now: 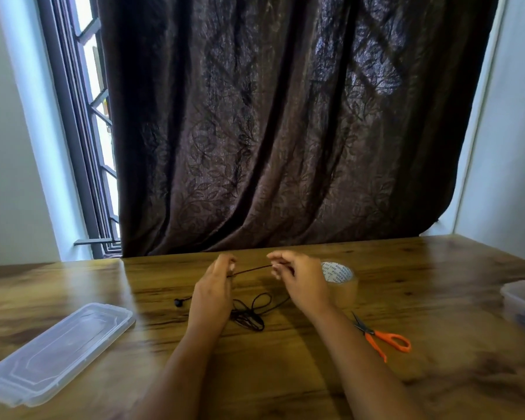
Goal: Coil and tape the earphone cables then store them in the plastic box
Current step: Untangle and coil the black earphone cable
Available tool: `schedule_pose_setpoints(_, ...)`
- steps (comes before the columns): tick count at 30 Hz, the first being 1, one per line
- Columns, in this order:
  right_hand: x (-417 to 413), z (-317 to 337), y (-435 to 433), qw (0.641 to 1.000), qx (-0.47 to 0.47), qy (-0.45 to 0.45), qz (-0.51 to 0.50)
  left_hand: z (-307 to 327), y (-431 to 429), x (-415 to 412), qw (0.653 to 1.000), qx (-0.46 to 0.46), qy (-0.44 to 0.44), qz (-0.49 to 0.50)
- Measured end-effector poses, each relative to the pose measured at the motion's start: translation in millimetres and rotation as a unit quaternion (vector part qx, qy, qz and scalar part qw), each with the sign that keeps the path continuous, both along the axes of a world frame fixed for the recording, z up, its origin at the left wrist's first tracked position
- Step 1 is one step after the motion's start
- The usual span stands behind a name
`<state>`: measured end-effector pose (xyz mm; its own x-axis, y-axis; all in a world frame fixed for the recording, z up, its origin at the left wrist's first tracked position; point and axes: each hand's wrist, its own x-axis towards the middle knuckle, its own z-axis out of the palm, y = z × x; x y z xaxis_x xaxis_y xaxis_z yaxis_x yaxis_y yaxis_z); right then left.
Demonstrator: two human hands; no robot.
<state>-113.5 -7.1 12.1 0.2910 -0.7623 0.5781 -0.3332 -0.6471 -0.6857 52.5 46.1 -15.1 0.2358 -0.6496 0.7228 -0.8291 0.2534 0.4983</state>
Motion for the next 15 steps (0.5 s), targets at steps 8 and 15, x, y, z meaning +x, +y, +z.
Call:
schedule_pose_setpoints(8, -12, -10, -11, 0.981, -0.064, 0.088, -0.162, 14, 5, -12, 0.812, 0.271, 0.413, -0.311)
schedule_pose_setpoints(15, 1, -8, 3, 0.962, -0.1, 0.229, -0.105, 15, 6, 6, 0.651, 0.214, 0.636, -0.354)
